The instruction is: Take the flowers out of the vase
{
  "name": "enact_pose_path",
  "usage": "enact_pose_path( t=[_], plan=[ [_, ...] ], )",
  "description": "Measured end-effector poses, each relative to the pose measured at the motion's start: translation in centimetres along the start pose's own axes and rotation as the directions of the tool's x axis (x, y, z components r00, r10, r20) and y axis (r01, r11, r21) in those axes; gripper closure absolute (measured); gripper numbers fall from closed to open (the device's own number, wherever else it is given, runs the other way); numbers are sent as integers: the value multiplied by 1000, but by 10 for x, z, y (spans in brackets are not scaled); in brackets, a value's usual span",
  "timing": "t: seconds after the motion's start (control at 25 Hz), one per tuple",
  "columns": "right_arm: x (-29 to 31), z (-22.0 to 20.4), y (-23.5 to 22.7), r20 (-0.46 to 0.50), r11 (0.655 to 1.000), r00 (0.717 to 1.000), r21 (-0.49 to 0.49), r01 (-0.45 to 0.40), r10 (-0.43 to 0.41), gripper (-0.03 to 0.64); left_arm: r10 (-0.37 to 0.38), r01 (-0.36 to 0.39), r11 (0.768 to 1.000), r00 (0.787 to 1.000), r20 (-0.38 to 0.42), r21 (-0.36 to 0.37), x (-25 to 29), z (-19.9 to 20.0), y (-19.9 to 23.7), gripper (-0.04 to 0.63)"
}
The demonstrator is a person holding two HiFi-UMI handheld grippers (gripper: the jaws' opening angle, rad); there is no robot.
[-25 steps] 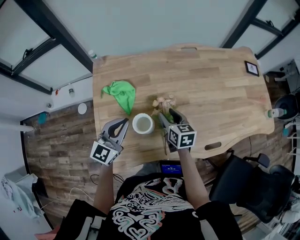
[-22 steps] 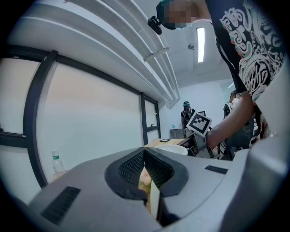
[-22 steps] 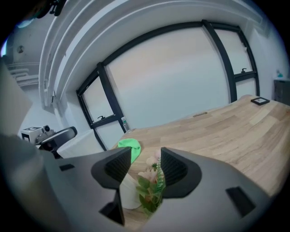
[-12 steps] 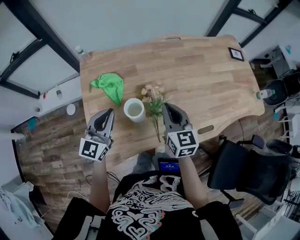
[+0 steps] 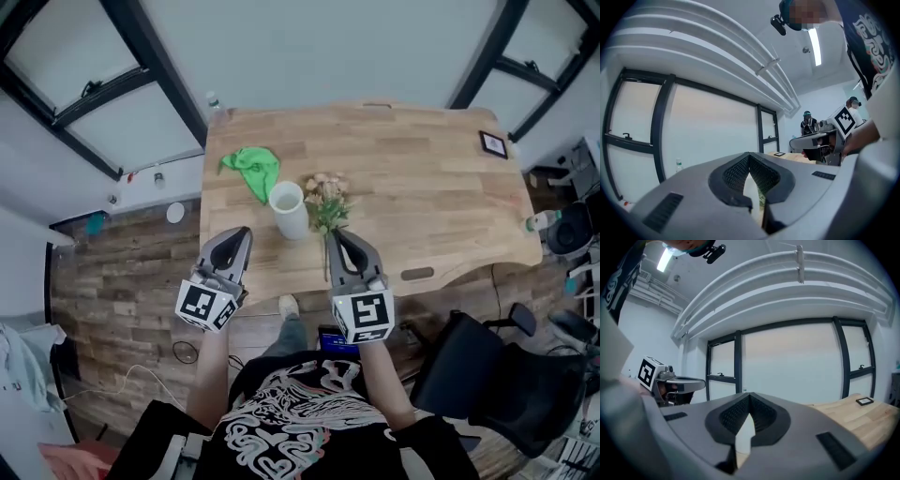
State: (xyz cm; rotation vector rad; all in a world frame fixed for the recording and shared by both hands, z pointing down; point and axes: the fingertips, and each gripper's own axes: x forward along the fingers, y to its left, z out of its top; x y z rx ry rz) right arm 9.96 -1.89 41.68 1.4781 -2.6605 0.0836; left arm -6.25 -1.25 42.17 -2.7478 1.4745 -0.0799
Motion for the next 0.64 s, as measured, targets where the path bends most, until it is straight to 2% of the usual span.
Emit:
enact_pose_path(
  t=[0.2, 0.44, 0.64],
  plan=[
    [-29, -2, 9, 11, 999, 999, 1, -34, 34, 615, 50, -50, 999, 998, -36, -3, -29, -5, -30, 592],
    [-48, 5, 9, 31, 998, 998, -22, -59, 60, 615, 87, -87, 996, 996, -11, -6, -44, 3, -46, 592],
    [-59, 7, 3, 34, 997, 997, -25, -69, 70, 615, 84, -84, 997, 996, -11, -1, -42, 5, -65, 592]
  ],
)
